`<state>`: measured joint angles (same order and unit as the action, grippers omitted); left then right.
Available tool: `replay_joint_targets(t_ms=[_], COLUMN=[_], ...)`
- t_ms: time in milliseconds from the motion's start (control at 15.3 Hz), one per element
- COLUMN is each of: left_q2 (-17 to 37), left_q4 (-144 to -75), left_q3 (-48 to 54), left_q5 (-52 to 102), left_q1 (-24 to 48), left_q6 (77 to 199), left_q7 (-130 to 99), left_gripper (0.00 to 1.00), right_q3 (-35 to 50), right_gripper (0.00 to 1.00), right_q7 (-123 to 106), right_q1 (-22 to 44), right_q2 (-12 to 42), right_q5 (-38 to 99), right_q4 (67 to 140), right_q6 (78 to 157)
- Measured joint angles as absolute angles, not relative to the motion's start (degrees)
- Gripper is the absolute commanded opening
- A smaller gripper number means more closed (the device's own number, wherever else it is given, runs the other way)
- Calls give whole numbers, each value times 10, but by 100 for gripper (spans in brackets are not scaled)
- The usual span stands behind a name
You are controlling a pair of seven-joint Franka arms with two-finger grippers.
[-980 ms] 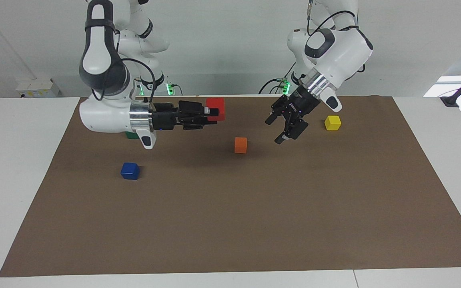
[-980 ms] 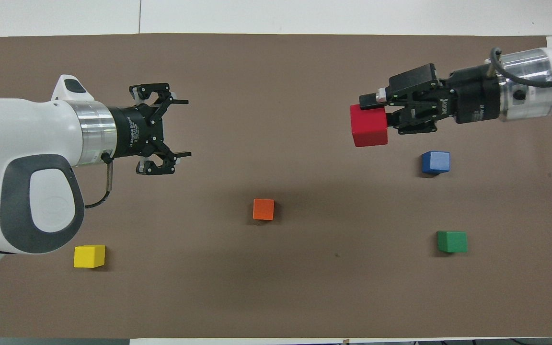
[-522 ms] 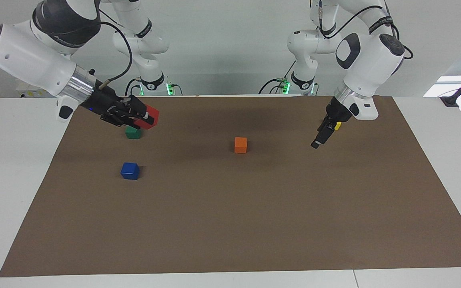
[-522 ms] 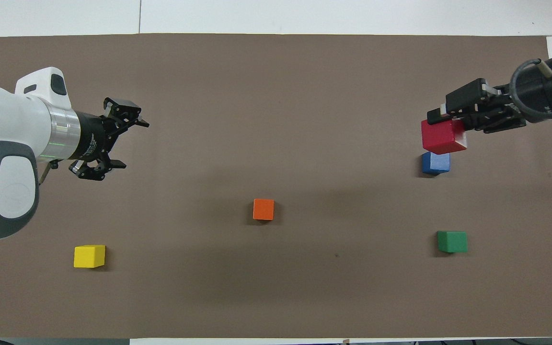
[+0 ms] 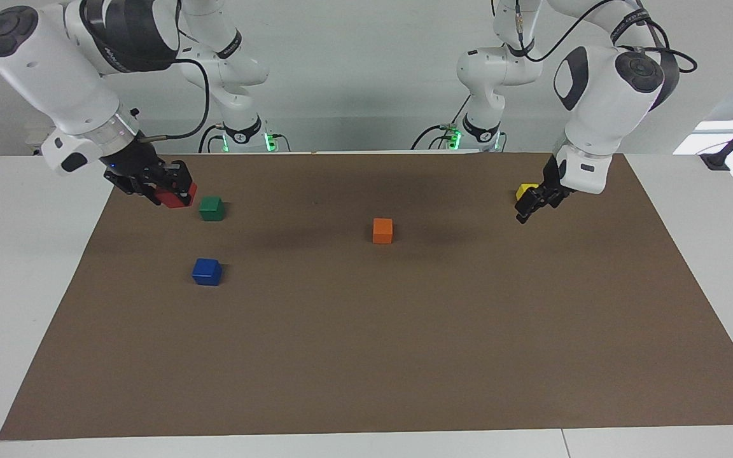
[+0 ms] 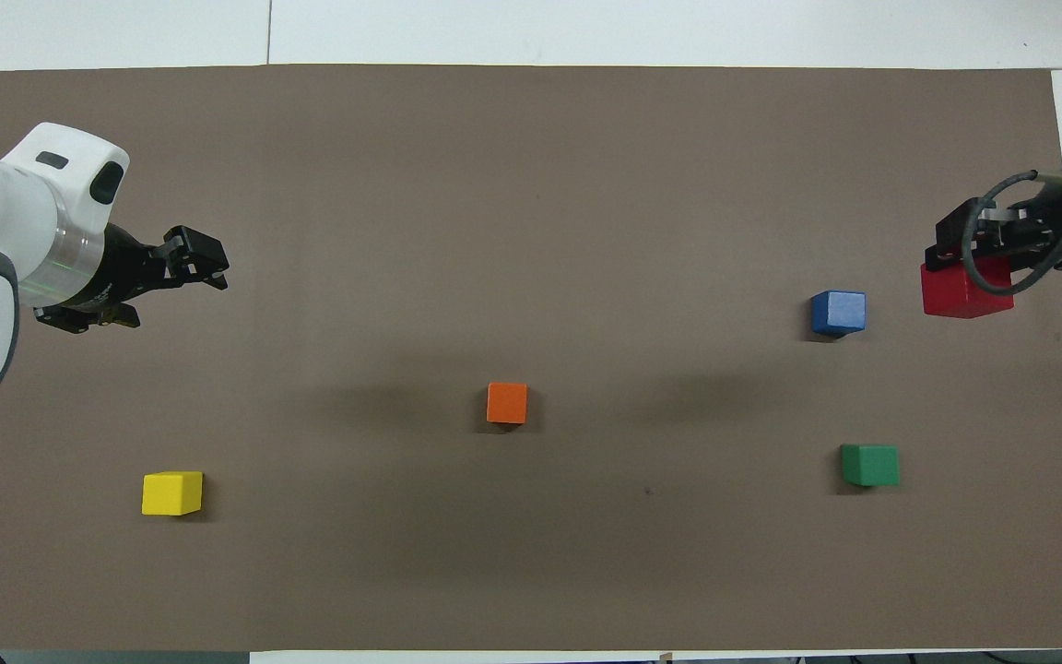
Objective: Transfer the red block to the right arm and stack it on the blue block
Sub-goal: 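Move the red block above the blue block with the right gripper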
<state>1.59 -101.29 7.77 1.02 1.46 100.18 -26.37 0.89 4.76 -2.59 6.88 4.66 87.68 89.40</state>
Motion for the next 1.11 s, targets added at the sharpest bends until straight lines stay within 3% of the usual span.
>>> replay_joint_targets(t_ms=[522,1110], left_q2=[24,16], left_q4=[-955,-955], left_q3=[80,82], left_q5=[-39,-31], left_q1=[-21,-7], left_q6=[884,891], left_q7=[-161,-159], left_gripper=[100,100], right_q3=[9,9], right_gripper=[0,0], right_q7=[48,48], right_q1=[-26,-25], right_q2=[100,138], right_q5=[7,-2], right_q4=[975,1045], right_q6=[1019,1167])
